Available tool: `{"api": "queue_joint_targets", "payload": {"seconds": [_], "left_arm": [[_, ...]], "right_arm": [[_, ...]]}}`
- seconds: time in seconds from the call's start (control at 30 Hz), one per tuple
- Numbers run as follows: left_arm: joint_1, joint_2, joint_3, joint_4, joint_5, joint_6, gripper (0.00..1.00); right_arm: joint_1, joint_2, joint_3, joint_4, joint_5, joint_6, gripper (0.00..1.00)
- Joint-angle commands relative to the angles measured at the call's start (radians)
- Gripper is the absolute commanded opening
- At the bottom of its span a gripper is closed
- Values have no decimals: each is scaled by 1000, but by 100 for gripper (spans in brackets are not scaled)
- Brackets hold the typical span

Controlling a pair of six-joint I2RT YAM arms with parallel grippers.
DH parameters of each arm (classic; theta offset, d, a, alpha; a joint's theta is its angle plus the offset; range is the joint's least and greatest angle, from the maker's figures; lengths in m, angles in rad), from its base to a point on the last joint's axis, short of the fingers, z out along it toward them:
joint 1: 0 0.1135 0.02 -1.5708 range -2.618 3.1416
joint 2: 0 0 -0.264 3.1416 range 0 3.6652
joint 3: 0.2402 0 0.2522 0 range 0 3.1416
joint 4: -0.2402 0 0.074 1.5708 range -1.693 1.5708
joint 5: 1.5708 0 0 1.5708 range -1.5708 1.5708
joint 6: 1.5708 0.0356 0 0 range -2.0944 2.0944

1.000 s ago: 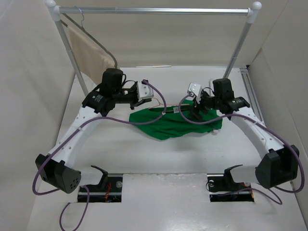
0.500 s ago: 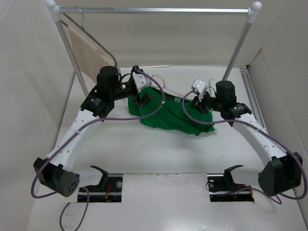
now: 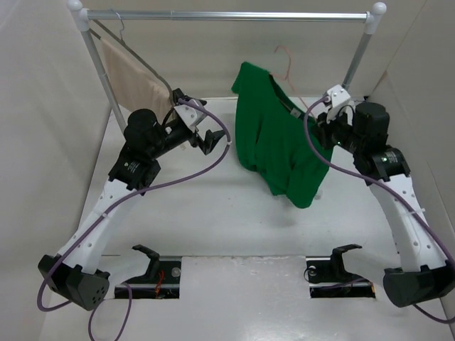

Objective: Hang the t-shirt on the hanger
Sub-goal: Hang the hanger with tshirt onto the clothesline

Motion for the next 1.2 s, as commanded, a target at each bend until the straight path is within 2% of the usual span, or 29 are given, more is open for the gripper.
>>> {"api": "queue_joint_targets", "payload": {"seconds": [0.0,0.13,0.33,0.5,0.7,0.87,0.9,0.97,1.0,1.13,1.17], "left_arm": [[-3,-34,-34,57,-21,-32,100],[-12,-62,-77,48,-10,-32,100],[-12,-73,-107,48,-1,-41,100],[-12,-73,-107,48,-1,-41,100],[-12,-82,-118,48,-1,-41,100],[-12,-82,-127,57,-1,-51,100],[-12,-82,-127,57,-1,-51,100],[-12,-82,-127,57,-1,-51,100],[-12,-82,-127,57,-1,-51,100],[-12,-82,-136,57,8,-51,100],[-12,-82,-136,57,19,-51,100]], "right_arm": [[24,-74,182,-20,132,56,0],[34,-106,320,-67,209,65,0],[34,-133,353,-44,267,74,0],[-12,-63,397,-56,346,103,0],[-126,-31,317,61,255,152,0],[-135,5,299,52,229,153,0],[-135,5,284,52,215,153,7],[-135,-34,253,62,215,153,27],[-135,-47,253,62,205,142,54],[-126,-112,254,38,241,91,88],[-126,-124,267,9,252,76,93]]}}
